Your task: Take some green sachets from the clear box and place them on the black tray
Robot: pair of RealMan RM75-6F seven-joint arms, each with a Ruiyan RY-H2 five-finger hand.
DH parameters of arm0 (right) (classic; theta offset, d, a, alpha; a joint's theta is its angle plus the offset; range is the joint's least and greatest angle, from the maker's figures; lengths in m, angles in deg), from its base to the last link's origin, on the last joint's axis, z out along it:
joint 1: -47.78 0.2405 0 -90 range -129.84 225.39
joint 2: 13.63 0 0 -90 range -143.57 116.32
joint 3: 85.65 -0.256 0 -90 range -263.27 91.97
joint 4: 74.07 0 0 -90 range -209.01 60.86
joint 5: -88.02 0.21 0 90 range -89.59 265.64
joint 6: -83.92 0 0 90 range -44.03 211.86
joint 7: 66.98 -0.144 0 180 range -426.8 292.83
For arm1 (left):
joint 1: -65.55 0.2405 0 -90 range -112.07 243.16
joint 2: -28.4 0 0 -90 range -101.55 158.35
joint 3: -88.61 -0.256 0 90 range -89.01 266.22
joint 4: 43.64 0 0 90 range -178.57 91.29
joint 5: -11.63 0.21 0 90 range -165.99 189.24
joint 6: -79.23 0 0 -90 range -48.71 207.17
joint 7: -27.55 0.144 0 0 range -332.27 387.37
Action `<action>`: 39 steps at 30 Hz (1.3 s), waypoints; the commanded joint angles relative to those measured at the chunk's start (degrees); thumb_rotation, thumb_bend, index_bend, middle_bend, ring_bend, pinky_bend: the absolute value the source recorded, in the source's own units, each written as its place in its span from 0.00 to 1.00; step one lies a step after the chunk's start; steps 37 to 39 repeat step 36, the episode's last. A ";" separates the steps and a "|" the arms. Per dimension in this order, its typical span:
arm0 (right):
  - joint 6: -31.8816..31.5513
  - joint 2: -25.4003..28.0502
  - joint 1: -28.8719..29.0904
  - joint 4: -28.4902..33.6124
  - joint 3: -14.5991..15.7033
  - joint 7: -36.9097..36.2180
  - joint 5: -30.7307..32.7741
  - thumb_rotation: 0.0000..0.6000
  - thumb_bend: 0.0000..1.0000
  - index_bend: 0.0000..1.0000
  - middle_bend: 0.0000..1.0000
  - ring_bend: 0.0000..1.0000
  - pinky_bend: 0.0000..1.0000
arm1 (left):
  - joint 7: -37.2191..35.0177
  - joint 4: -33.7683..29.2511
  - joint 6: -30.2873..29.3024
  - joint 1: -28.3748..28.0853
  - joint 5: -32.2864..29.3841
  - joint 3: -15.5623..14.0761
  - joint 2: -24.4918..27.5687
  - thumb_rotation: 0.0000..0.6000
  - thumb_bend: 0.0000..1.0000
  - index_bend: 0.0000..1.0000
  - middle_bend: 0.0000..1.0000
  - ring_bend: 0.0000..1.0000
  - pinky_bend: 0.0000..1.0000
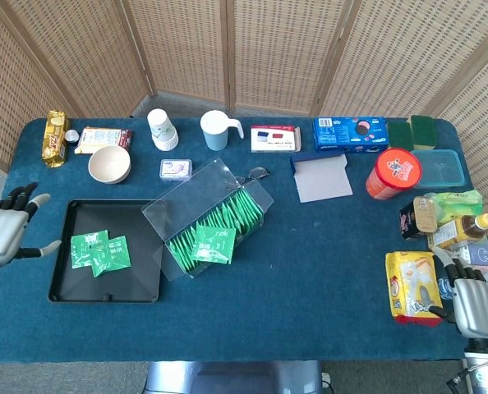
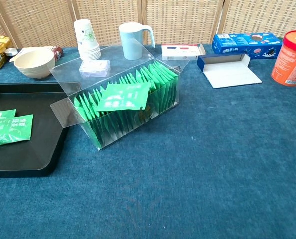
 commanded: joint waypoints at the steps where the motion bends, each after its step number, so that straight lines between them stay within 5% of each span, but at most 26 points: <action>1: 0.28 0.58 0.49 0.41 -0.19 1.58 0.08 0.84 0.39 0.12 0.21 0.19 0.26 | -2.78 1.18 -3.30 3.89 -0.16 -0.53 -2.19 0.69 0.18 0.13 0.00 0.00 0.19; 15: -0.17 2.73 1.03 3.76 -0.36 6.52 -0.02 0.84 0.39 0.12 0.20 0.15 0.21 | -7.23 1.91 -15.42 14.27 7.01 -2.50 -5.78 0.75 0.18 0.13 0.00 0.00 0.19; 21: -0.85 3.10 1.14 6.16 0.03 8.32 -1.12 0.84 0.39 0.12 0.20 0.15 0.21 | -5.68 -2.27 -23.24 18.72 15.17 -3.95 -6.33 0.75 0.18 0.13 0.00 0.00 0.19; 39: -2.82 3.41 0.14 7.96 0.83 8.68 -1.87 0.85 0.39 0.12 0.17 0.15 0.21 | -4.11 -4.36 -23.29 21.24 19.58 -3.63 -7.02 0.76 0.18 0.13 0.00 0.00 0.19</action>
